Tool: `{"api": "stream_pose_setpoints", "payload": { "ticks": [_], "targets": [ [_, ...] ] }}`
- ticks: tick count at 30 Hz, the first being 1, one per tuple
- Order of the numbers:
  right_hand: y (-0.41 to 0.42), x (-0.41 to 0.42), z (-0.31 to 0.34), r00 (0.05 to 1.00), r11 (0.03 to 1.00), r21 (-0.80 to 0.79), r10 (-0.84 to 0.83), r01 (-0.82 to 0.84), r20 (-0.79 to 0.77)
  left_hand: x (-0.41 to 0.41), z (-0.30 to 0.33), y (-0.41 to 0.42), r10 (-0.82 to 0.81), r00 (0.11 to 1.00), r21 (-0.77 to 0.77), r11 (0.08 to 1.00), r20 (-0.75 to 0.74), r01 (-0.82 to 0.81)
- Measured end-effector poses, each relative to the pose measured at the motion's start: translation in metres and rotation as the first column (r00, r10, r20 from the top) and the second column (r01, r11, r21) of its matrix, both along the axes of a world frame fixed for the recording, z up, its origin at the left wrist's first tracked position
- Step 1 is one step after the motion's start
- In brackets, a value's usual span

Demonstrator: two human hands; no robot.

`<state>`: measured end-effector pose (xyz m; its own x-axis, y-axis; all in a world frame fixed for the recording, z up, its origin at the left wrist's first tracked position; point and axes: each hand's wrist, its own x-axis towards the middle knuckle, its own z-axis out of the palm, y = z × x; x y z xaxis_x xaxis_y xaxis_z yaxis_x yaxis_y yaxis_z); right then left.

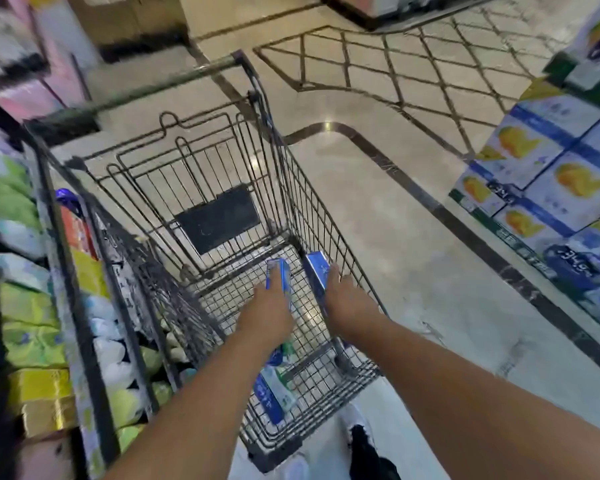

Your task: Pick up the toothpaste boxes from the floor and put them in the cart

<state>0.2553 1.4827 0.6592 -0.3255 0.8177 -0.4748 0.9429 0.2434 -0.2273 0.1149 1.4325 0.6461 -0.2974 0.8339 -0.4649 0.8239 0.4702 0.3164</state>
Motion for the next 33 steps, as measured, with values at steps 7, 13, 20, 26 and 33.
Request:
{"api": "stream_pose_setpoints", "payload": {
  "ticks": [7,13,20,26,33],
  "targets": [
    [0.033,-0.012,-0.123,0.999,0.978,-0.205,0.034,-0.029,0.020,0.014,-0.130,0.004,0.217,0.975,-0.148,0.967,0.043,-0.208],
    [0.022,-0.020,-0.225,0.984,0.942,-0.304,0.168,-0.143,0.058,0.031,-0.225,-0.016,0.321,0.944,-0.287,0.914,0.081,-0.287],
    [-0.005,-0.024,-0.292,0.965,0.931,-0.325,0.222,-0.168,0.137,0.044,-0.277,-0.025,0.445,0.893,-0.323,0.857,0.072,-0.402],
    [-0.017,-0.030,-0.307,0.982,0.940,-0.314,0.170,-0.134,0.088,0.050,-0.278,-0.021,0.508,0.856,-0.313,0.832,0.094,-0.459],
    [-0.001,-0.025,-0.277,0.949,0.882,-0.373,0.315,-0.288,0.013,0.043,-0.252,-0.027,0.433,0.890,-0.373,0.857,0.146,-0.356]
  ]
}}
